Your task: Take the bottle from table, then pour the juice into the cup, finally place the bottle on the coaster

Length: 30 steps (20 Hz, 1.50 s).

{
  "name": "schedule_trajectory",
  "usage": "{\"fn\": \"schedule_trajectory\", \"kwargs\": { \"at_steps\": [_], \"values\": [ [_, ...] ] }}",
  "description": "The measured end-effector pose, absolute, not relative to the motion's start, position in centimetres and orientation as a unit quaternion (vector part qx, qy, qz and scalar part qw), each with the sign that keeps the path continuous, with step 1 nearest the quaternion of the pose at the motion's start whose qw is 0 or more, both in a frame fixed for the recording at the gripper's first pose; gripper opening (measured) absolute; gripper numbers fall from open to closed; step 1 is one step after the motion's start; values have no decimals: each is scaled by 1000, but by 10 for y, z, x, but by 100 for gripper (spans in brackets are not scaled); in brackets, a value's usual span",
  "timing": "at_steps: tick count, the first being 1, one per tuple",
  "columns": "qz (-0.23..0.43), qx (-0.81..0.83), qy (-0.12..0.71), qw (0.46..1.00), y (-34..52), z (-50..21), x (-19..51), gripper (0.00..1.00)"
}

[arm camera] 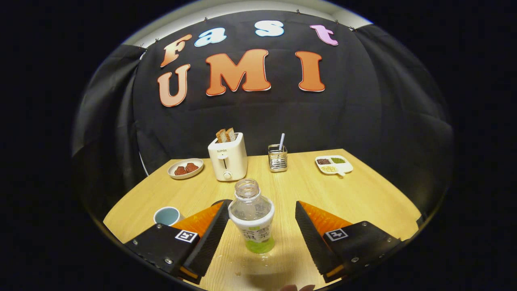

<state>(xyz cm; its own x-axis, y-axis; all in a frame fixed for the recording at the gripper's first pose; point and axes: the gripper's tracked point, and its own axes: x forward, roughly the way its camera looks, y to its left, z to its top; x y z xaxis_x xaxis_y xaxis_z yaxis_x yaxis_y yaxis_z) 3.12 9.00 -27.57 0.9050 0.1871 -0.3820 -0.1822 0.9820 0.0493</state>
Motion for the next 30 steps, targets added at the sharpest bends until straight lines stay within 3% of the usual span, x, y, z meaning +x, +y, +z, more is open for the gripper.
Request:
{"fn": "schedule_trajectory", "kwargs": {
  "at_steps": [12,13,15,18,23,30],
  "values": [
    [105,-10,267,958,101,-341,38,98],
    [103,-9,272,957,101,-344,38,95],
    [100,-13,277,956,102,-343,39,65],
    [82,-16,302,950,97,-339,35,56],
    [81,-32,304,949,107,-305,27,53],
    [78,-203,271,938,123,-262,30,53]
  ]
}}
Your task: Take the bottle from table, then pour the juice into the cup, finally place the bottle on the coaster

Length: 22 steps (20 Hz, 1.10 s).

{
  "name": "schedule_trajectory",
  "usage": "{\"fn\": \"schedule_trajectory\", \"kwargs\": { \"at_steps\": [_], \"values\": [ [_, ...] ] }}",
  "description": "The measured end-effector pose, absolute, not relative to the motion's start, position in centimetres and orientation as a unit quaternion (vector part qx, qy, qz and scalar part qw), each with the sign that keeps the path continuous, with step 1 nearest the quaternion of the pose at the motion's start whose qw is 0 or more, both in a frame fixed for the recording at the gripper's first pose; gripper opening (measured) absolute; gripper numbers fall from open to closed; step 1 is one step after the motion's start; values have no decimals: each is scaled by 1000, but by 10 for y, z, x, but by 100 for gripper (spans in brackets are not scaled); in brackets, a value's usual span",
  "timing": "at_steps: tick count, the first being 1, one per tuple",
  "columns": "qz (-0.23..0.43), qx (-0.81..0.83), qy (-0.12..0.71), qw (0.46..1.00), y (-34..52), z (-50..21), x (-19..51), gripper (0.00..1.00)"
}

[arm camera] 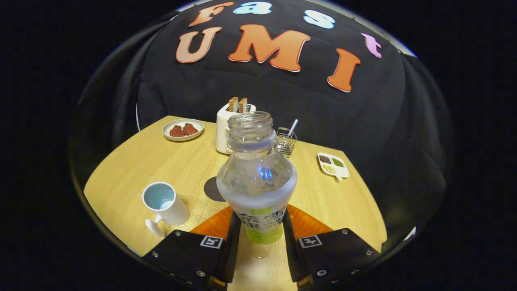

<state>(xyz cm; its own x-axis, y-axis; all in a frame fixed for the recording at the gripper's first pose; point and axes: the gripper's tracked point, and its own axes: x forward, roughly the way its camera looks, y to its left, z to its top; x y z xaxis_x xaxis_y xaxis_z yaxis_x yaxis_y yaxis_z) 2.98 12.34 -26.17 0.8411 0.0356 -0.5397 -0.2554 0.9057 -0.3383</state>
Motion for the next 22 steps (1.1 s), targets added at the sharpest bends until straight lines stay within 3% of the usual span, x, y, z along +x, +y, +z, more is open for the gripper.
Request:
{"fn": "schedule_trajectory", "kwargs": {
  "at_steps": [22],
  "values": [
    [75,-630,99,767,166,-235,59,53]
  ]
}}
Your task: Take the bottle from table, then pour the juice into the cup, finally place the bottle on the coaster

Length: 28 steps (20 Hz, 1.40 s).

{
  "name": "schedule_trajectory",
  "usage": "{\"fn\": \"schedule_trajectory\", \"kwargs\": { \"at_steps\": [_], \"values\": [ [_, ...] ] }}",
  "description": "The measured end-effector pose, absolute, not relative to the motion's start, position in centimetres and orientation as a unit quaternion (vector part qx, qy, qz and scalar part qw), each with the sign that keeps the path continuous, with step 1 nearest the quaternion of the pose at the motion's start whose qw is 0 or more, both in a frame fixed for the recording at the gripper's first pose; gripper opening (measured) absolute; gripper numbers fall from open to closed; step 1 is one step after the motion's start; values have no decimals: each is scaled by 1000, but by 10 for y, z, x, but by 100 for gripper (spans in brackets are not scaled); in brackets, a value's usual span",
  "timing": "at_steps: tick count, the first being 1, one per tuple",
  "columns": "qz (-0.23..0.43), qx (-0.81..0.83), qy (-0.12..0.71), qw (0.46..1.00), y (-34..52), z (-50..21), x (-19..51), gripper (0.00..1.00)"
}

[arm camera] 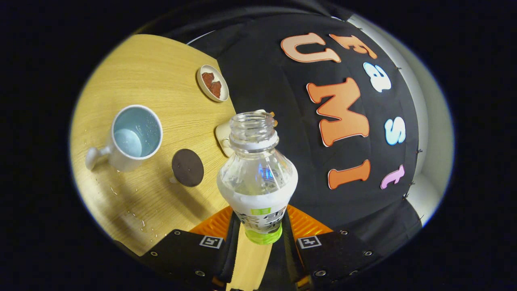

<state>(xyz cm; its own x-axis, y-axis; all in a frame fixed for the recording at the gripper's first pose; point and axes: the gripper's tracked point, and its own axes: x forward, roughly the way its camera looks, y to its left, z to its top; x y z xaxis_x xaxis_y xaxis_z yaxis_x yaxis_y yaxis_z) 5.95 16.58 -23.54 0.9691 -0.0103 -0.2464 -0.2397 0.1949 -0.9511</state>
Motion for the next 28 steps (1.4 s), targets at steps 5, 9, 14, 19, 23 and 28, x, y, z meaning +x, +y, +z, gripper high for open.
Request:
{"fn": "schedule_trajectory", "kwargs": {
  "at_steps": [5,9,14,19,23,28],
  "values": [
    [80,-688,65,719,172,-232,58,53],
    [89,-701,63,705,173,-235,61,53],
    [96,-739,29,666,183,-228,66,53],
    [104,-763,12,638,188,-224,73,52],
    [112,-775,3,622,192,-222,74,52],
    [116,-787,0,606,192,-222,78,52]
  ]
}}
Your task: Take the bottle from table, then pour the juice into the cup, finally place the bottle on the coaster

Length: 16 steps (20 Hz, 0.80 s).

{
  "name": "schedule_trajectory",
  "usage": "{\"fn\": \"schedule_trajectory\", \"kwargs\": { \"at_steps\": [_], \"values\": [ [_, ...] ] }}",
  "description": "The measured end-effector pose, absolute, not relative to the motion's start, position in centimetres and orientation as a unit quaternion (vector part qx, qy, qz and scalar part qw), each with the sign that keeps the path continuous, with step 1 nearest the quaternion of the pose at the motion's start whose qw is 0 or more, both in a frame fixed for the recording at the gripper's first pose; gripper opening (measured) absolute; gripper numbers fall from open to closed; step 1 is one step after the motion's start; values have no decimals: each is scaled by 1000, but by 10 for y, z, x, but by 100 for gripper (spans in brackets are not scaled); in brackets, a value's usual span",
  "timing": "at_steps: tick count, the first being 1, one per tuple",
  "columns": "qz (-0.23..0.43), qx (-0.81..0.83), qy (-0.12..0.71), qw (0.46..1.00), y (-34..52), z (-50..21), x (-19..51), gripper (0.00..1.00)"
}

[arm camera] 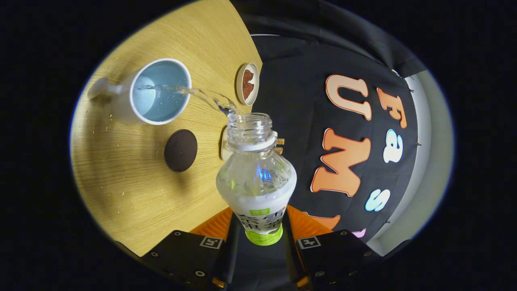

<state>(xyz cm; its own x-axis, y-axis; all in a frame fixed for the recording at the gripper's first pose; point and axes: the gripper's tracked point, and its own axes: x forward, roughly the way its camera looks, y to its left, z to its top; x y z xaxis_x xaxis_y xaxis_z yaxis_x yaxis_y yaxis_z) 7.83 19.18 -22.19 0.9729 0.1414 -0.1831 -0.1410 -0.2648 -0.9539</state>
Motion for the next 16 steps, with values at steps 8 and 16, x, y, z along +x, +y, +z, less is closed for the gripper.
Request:
{"fn": "schedule_trajectory", "kwargs": {
  "at_steps": [8,16],
  "values": [
    [120,-800,-7,588,192,-219,87,52],
    [126,-809,-12,573,193,-217,93,52]
  ]
}}
